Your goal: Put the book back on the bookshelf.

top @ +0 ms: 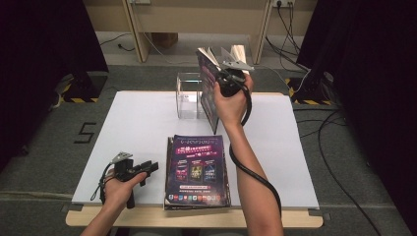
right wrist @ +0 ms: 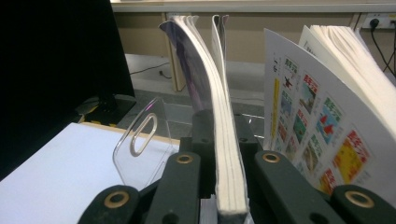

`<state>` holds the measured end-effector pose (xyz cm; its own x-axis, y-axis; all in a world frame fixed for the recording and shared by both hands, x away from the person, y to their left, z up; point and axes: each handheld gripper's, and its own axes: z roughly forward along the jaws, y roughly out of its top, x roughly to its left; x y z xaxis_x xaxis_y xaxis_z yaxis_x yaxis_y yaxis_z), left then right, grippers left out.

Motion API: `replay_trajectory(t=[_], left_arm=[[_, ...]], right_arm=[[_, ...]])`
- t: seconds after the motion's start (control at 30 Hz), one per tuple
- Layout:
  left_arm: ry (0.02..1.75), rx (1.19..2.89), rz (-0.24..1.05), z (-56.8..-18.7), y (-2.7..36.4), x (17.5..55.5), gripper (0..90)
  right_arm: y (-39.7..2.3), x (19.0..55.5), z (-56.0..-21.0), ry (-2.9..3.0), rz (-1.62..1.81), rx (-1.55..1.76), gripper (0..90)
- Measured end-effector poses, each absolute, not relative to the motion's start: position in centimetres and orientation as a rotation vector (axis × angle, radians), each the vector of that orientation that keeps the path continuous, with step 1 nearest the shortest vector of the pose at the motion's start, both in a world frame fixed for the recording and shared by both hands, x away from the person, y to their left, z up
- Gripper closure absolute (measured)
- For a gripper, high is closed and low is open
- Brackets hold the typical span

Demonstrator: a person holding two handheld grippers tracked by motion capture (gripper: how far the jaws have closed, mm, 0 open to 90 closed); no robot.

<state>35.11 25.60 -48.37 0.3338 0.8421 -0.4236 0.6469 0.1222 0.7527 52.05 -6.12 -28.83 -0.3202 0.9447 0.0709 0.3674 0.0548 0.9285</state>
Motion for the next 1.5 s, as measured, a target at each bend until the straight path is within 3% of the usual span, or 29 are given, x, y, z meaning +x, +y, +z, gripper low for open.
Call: replay_trajectory(t=[0.5,1.2,1.5], left_arm=[[1.376,1.598,0.246,-48.3,25.6,35.1,60.6],[1.368,1.604,0.243,-48.3,25.4,35.1,60.4],[1.369,1.608,0.242,-48.3,25.4,35.1,60.4]], right_arm=[[-5.5,53.3,-30.4,1.714,1.183,1.324,83.7],[-6.9,53.8,-29.0,1.763,1.197,1.398,71.5],[-6.6,54.5,-28.9,1.807,1.135,1.448,83.5]])
